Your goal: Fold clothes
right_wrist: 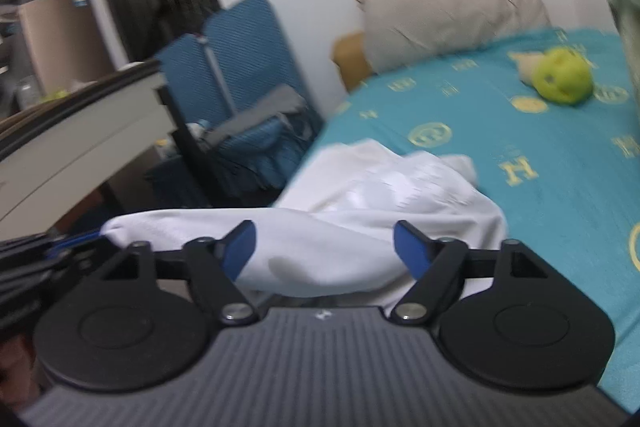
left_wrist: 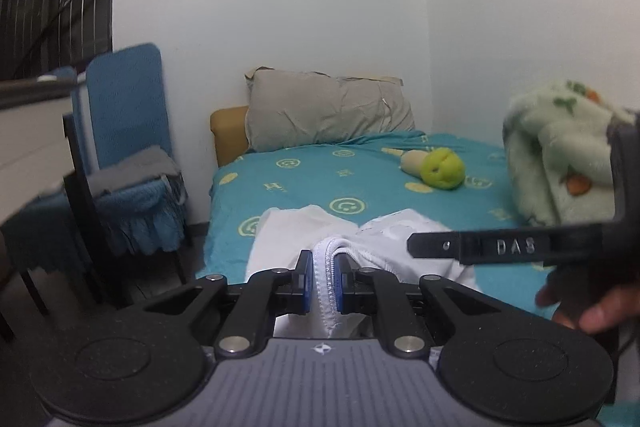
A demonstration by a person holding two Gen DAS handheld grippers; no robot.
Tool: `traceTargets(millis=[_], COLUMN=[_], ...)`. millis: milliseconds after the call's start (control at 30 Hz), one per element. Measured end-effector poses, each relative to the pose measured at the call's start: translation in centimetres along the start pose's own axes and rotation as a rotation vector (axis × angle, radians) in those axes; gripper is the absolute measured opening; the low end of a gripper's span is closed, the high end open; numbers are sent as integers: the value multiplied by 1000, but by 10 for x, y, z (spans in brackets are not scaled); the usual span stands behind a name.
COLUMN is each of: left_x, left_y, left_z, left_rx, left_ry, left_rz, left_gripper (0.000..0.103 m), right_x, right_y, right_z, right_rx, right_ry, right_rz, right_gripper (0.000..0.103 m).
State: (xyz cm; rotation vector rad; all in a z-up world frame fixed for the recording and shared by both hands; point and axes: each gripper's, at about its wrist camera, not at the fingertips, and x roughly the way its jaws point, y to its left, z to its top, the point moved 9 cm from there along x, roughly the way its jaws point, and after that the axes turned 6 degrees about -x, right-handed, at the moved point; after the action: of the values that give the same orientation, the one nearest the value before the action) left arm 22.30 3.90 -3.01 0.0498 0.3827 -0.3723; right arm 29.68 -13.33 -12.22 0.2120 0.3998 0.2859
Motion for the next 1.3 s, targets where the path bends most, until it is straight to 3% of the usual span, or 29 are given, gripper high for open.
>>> traceTargets(millis=[200,333,500,567,700,867,1033,1167,1300], left_x=[1,-5,-7,-9,-18,-44,-69,-69,-58], left_y=[6,-1,-6,-7,-21,-48,-73,-86,-89], left_z=[7,10,15,16,19,23,20,11,3], left_rx=[-91,-130,-173,-188,-175,-159,-186,-154,-151], left_ry=[-31,-66,-110,-119,-145,-191,-207,-183,-142], left_rz=[-50,-109,-147,-155,-199,-305,-396,-391,-369], left_gripper=[11,11,10,10,10,10,10,10,10], right_x=[-4,14,18,8,-28,-84,-116,-130,-137], right_y=[40,50,19,-3,-33,-54,-61,-71,-84], right_z=[-2,-6,2,8,28,59,57,33,14], right_rx=[-173,-216,-164,-88,24,12,-140,-171,-174], right_ry=[-26,-10,-21,-20,-40,-42,98,232,278], right_rz=[54,11,-158,-210,-271,-312,-314,-282,-319], right_gripper=[83,82,82,84,85,85,85,85,85])
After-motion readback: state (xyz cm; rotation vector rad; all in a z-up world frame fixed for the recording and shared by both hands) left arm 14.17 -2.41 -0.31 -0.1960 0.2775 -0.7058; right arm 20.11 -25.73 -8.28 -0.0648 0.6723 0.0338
